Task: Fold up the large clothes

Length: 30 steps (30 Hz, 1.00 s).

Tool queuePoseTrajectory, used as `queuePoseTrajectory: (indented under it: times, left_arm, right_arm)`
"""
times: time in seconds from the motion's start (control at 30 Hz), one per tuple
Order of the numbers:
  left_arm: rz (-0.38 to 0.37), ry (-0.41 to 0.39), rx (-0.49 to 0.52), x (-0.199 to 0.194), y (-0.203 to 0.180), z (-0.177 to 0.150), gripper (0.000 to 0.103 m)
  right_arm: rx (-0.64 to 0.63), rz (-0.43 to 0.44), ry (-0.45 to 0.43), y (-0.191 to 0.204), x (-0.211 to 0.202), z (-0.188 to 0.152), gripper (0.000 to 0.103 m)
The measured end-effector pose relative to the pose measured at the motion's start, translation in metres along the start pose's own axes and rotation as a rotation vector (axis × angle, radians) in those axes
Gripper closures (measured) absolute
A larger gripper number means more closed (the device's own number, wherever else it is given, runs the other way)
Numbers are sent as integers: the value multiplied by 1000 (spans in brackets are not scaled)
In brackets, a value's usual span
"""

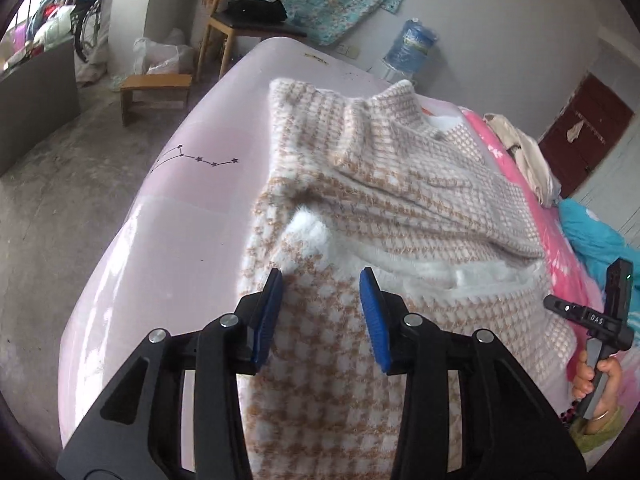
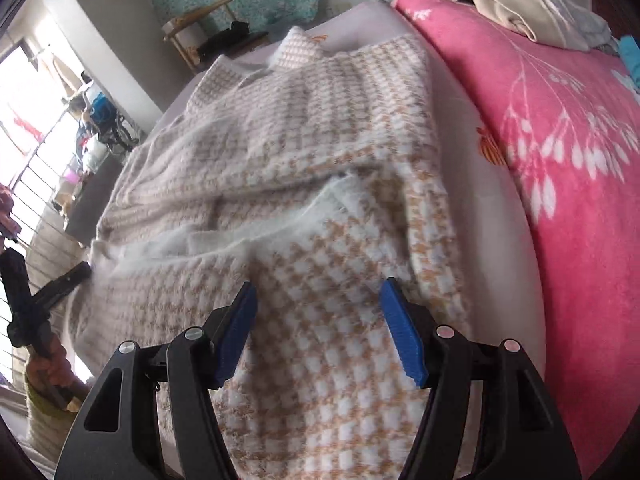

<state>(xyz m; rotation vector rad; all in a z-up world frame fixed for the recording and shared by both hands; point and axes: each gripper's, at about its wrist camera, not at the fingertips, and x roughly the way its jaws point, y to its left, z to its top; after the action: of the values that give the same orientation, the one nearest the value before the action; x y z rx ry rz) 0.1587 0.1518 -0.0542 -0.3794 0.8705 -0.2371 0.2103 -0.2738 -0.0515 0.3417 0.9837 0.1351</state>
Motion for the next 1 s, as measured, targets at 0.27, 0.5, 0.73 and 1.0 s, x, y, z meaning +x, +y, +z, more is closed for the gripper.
queuePoseTrajectory:
  times: [0.27, 0.5, 0.73, 1.0]
  left_arm:
    - [-183, 11, 55, -28, -36, -4, 53]
    - [-29, 147, 144, 17, -75, -35, 54]
    - [57, 105, 118, 21, -72, -45, 99]
    - [7, -20, 132, -16, -82, -20, 101]
  right_arm:
    - [-55, 99, -26, 25, -29, -3, 40]
    - [-162, 57, 108, 61, 17, -14, 40]
    - [-197, -9, 92, 69, 21, -25, 96]
    - [-188, 6, -73, 83, -29, -8, 98]
